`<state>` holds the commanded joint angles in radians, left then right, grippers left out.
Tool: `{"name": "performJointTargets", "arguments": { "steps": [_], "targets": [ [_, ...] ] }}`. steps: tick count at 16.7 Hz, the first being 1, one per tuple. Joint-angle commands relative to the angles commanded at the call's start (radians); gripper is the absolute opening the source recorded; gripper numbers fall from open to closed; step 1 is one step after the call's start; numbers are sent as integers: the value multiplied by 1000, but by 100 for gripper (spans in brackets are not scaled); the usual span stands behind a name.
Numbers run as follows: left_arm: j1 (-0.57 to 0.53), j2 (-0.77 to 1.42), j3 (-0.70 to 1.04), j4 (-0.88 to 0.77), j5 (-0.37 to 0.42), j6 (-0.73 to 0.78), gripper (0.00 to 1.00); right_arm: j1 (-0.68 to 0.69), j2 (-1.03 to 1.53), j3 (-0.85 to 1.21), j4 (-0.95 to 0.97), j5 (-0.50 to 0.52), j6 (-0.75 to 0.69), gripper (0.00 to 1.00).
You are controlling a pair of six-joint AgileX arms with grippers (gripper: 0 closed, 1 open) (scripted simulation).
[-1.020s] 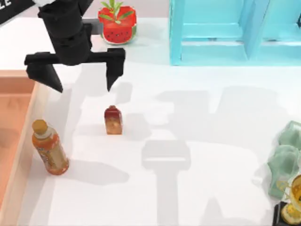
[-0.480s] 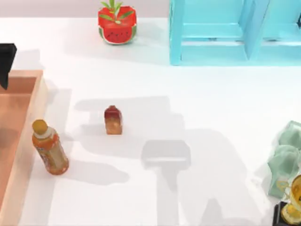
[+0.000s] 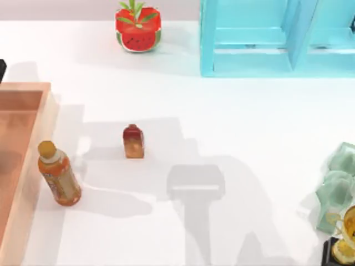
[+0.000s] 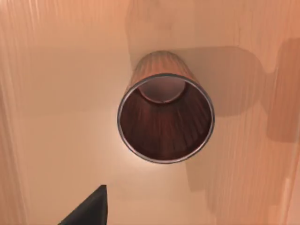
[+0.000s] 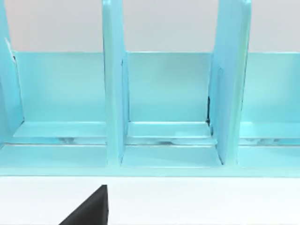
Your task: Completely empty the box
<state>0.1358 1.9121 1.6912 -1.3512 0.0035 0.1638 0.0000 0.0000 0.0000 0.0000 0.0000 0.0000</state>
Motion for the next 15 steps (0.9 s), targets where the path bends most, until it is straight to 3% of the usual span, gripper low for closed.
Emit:
{"name": "performJointTargets", "arguments": {
  "steps": [10,15],
  "targets": [
    [16,50,-287,336,-4,9,100,0,0,0,0,0,0,100],
    [4,57,-310,365,0,4,100,0,0,0,0,0,0,100]
  ]
}}
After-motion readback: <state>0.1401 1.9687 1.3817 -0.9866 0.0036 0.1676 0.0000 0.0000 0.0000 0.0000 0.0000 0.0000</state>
